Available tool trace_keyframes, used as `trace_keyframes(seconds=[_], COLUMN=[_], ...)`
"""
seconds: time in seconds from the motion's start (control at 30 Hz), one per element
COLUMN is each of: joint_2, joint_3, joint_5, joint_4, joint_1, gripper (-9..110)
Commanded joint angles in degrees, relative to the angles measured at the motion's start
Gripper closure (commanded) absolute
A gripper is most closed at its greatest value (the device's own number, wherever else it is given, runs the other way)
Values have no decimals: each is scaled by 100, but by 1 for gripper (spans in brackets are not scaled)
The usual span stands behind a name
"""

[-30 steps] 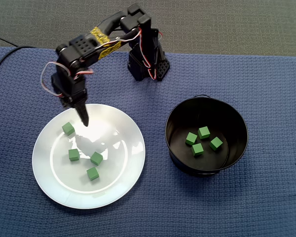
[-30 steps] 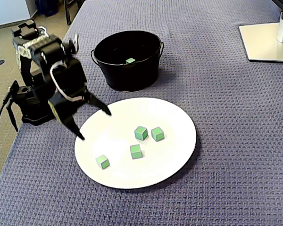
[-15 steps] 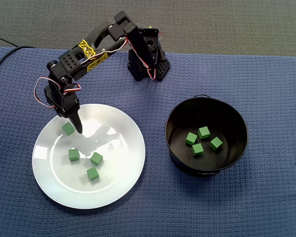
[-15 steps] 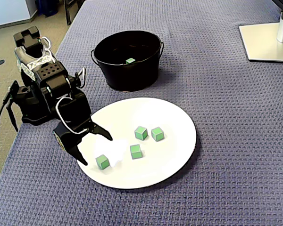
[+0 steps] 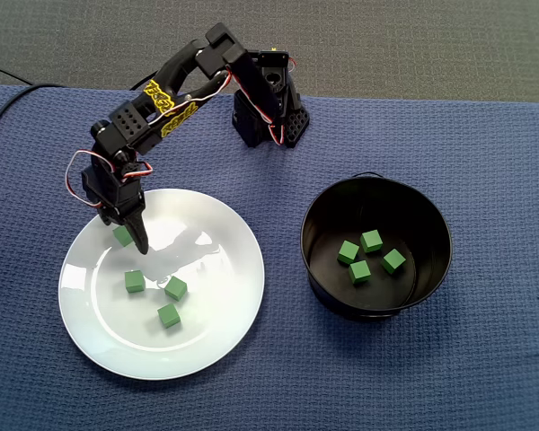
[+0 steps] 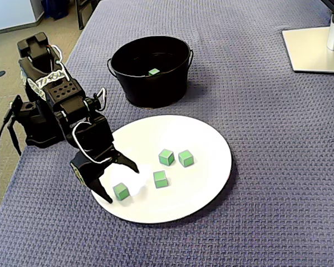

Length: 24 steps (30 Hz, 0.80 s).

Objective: Pick up the items on the white plate and put them in the black container.

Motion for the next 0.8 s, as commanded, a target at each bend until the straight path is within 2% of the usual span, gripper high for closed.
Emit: trace_keyframes(seconds=[0.0, 0.63, 0.77], joint_2=[-18, 193, 229], joint_3=[439, 861, 870], joint_5=[-123, -510, -483], joint_4=[-606, -809, -791], joint_1=[26, 114, 132], gripper=[68, 87, 97])
